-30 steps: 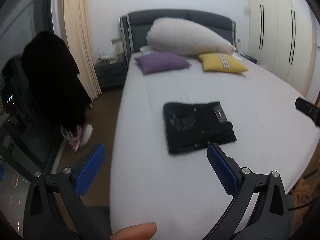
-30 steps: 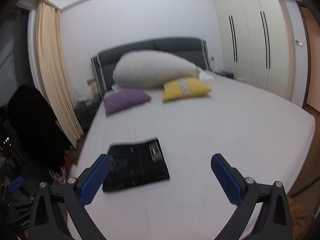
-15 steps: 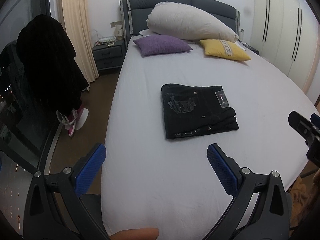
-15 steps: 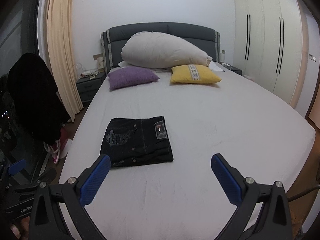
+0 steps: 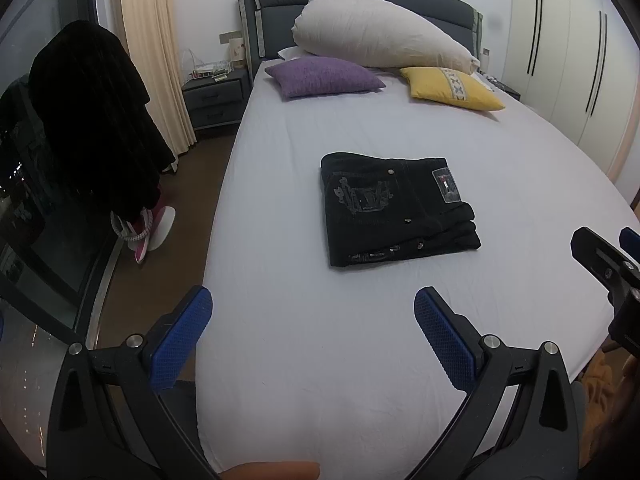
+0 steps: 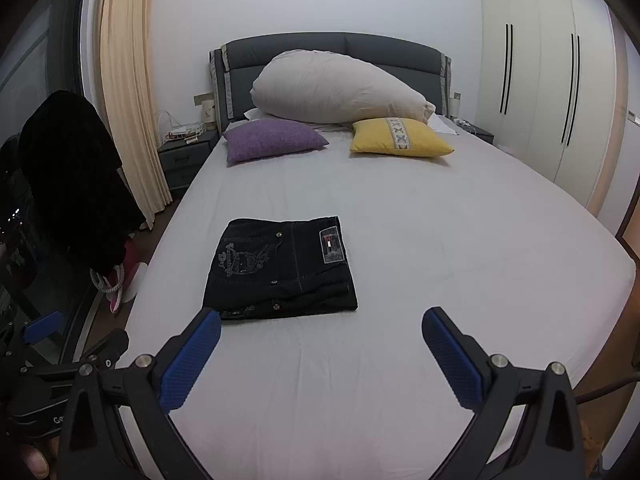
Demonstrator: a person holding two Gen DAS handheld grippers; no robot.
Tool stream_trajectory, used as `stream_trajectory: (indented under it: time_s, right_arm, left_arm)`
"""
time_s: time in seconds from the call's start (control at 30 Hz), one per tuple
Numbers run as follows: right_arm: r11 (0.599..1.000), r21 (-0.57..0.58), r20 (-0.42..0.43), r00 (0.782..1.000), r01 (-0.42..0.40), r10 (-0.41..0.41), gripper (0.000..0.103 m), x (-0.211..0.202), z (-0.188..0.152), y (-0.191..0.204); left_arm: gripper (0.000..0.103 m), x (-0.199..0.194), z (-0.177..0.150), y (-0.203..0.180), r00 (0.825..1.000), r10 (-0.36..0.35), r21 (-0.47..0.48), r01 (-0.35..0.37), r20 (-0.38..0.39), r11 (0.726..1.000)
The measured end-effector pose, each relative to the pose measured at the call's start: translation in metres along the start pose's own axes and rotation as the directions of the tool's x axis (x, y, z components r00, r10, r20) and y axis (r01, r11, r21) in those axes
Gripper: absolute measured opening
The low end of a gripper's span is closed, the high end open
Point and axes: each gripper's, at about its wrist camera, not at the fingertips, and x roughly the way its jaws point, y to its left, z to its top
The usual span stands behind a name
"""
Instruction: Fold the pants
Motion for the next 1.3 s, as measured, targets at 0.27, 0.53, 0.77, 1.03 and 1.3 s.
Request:
stream_trajectory:
  time_s: [0.27, 0.53, 0.77, 1.03, 1.3]
  right_arm:
    - [1.000, -0.011, -0.007, 1.000, -0.009, 0.009, 0.103, -0.001, -0.002, 0.003]
    - [1.000, -0.024, -0.019, 1.000, -0.016, 0.016, 0.103, 0.000, -0.005, 0.007]
    - [0.999, -0.032, -0.026, 0.999, -0.023, 0.022, 0.103, 0.000, -0.007, 0.011]
    - [0.999, -0.032, -0.028, 0.999, -0.024, 0.023, 0.103, -0.001, -0.007, 0.012]
    - [0.999, -0.032, -0.029, 0.999, -0.024, 0.023, 0.103, -0.002, -0.007, 0.012]
  left_arm:
    - [0.103, 0.003, -0.002, -0.002, 1.000, -0.002, -0.007, 0.002, -0.007, 1.000]
    - [0.103, 0.003, -0.003, -0.002, 1.000, -0.002, -0.010, 0.002, -0.007, 1.000]
    - [0.103, 0.004, -0.003, -0.002, 1.000, -0.002, -0.013, 0.002, -0.008, 1.000]
    - [0.103, 0.004, -0.003, -0.002, 1.000, -0.002, -0.012, 0.002, -0.009, 1.000]
    - [0.103, 0.004, -0.005, -0.001, 1.000, 0.000, -0.015, 0.000, -0.010, 1.000]
